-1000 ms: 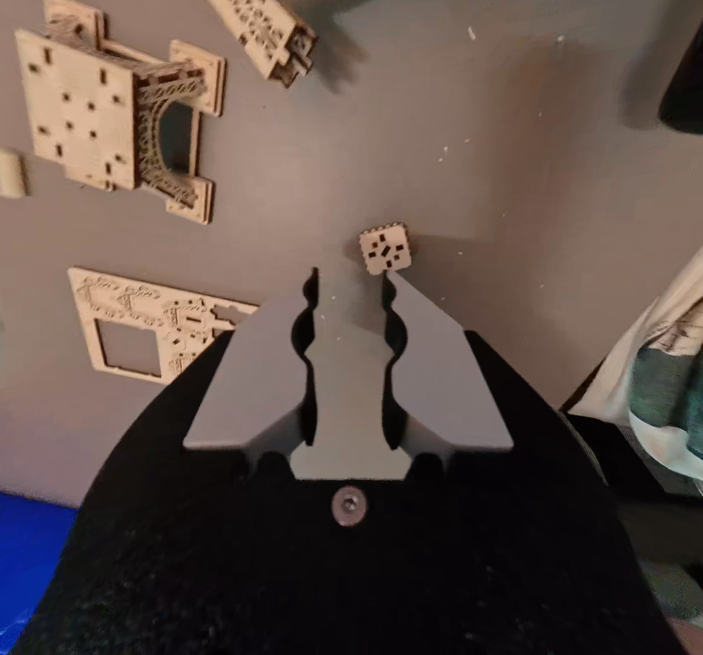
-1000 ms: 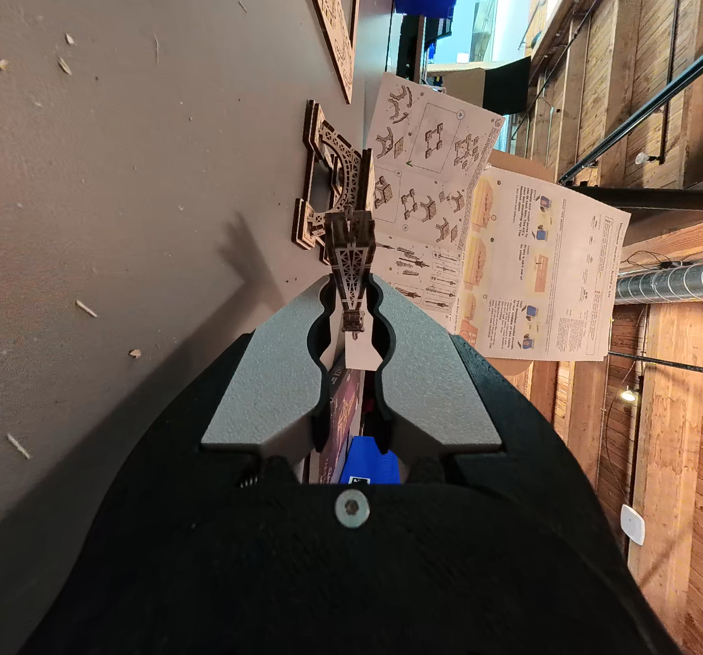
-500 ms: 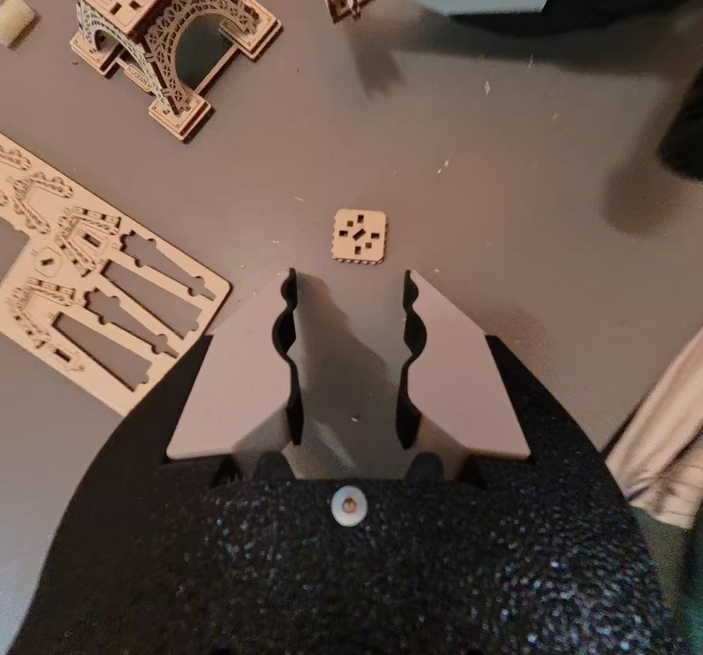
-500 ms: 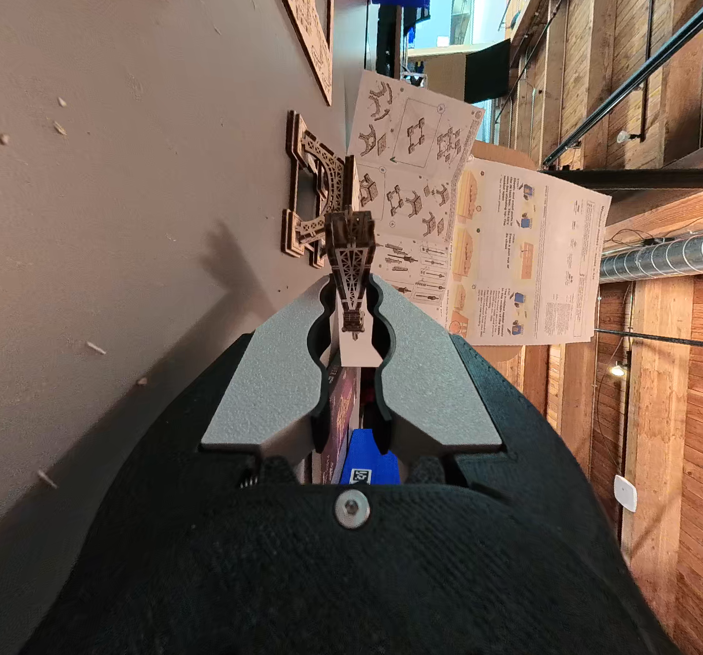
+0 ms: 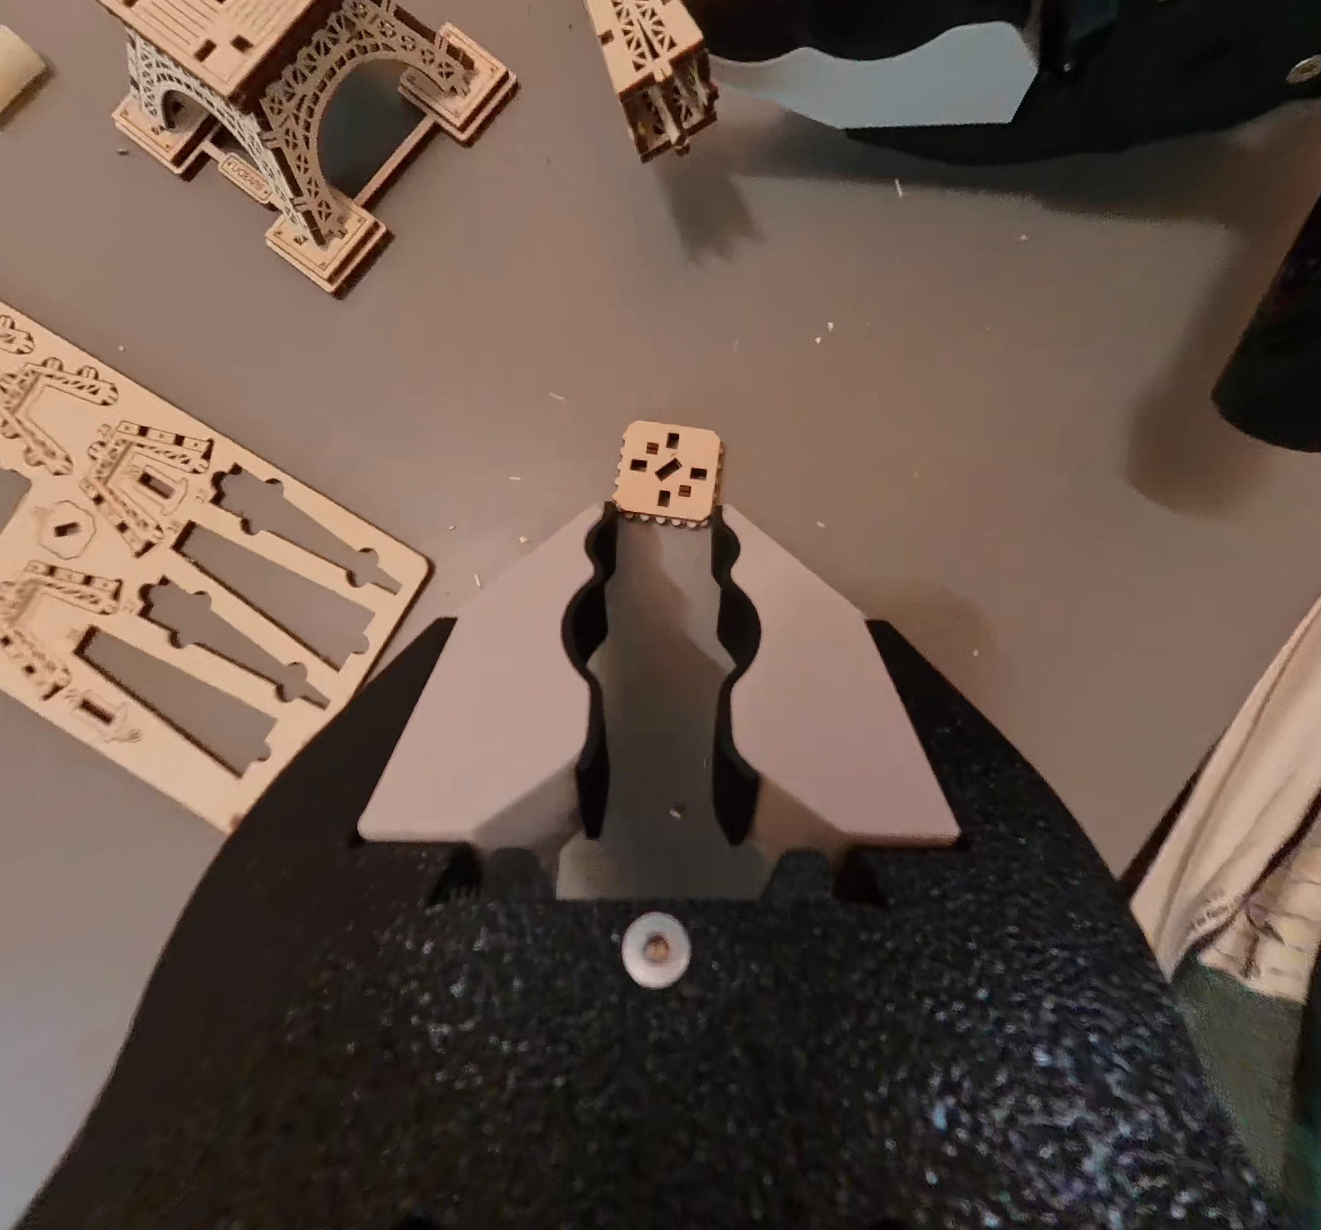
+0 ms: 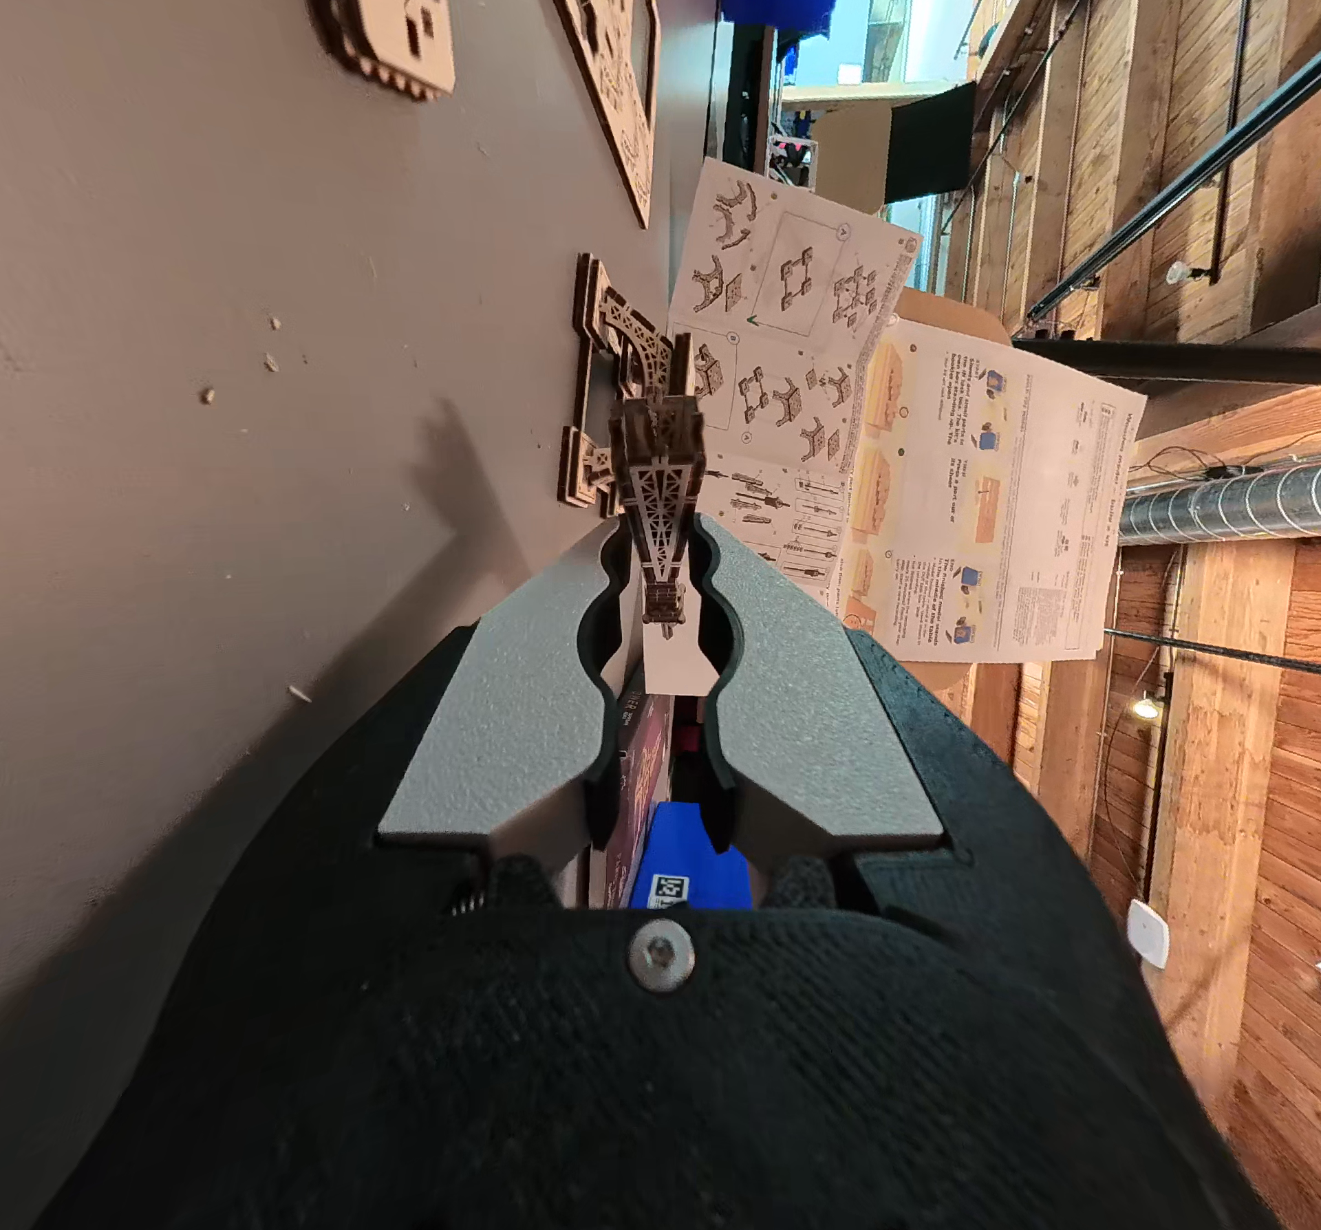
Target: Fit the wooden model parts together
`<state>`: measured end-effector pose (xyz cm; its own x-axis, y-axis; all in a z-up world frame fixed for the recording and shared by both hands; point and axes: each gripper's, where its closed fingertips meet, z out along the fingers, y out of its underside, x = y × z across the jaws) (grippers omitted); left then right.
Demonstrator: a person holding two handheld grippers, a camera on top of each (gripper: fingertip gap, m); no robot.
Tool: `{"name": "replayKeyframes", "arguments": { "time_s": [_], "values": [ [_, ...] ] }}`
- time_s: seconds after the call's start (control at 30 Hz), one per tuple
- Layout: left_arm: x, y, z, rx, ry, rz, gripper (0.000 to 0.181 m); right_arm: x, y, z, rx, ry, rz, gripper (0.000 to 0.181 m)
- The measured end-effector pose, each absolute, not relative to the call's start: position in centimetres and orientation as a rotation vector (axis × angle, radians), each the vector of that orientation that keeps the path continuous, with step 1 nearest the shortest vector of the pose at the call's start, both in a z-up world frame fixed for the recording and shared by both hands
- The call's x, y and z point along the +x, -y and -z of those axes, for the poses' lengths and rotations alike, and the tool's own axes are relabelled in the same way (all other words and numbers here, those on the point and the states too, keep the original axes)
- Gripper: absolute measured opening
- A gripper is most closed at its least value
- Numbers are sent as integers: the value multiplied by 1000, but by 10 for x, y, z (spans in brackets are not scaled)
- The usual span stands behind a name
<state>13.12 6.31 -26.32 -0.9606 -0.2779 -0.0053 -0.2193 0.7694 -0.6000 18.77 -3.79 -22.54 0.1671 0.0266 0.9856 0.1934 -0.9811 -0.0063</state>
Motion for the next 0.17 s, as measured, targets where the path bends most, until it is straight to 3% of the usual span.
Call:
{"name": "replayKeyframes", "arguments": {
  "time_s": [0.17],
  "values": [
    [130,-61,230,-249,-2978,647,24,191,40,225,-2319,220,1972,13]
  ]
}}
